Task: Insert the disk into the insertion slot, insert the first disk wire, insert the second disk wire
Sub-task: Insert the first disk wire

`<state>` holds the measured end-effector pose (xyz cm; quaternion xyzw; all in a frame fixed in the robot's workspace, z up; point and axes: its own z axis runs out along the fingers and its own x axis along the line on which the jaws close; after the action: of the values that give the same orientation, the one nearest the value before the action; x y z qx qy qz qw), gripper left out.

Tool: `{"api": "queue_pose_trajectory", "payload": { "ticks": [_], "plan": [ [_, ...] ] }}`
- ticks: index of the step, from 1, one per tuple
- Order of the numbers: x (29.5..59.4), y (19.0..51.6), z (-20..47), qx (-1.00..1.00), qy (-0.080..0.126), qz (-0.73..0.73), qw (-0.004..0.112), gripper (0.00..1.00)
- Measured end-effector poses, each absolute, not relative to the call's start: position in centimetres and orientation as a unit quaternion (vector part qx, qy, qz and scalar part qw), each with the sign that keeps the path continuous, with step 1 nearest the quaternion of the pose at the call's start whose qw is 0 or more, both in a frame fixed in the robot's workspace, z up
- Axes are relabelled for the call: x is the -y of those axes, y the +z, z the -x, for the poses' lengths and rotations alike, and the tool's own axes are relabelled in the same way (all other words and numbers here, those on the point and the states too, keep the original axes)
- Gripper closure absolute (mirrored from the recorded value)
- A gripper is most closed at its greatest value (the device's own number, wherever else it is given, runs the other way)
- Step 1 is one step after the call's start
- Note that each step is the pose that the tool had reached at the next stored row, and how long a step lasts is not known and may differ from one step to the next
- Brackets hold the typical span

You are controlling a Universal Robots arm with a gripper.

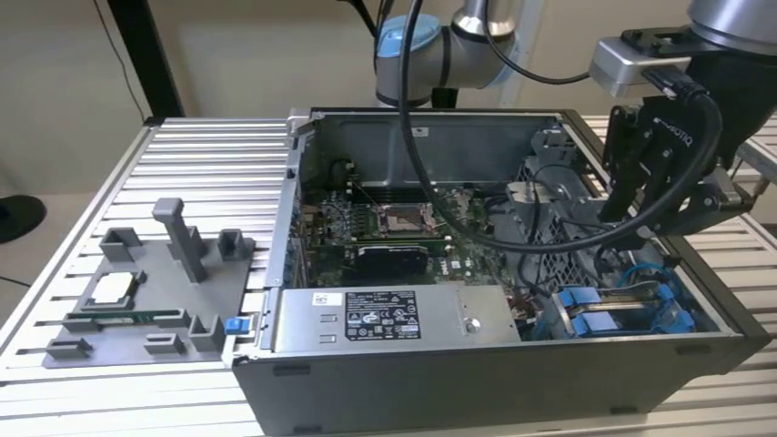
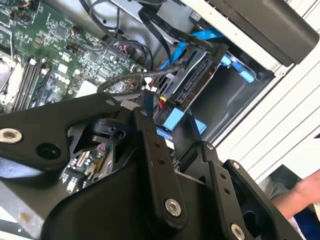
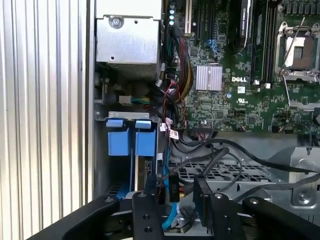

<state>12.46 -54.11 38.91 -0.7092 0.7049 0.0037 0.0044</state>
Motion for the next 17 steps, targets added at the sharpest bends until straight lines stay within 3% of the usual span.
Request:
{"api": "queue_pose_trajectory", "payload": {
  "ticks": [17],
  "plan": [
    [54.64, 38.63, -12.46, -0.705, 0.017, 0.709, 0.026, 0.0]
  ]
}}
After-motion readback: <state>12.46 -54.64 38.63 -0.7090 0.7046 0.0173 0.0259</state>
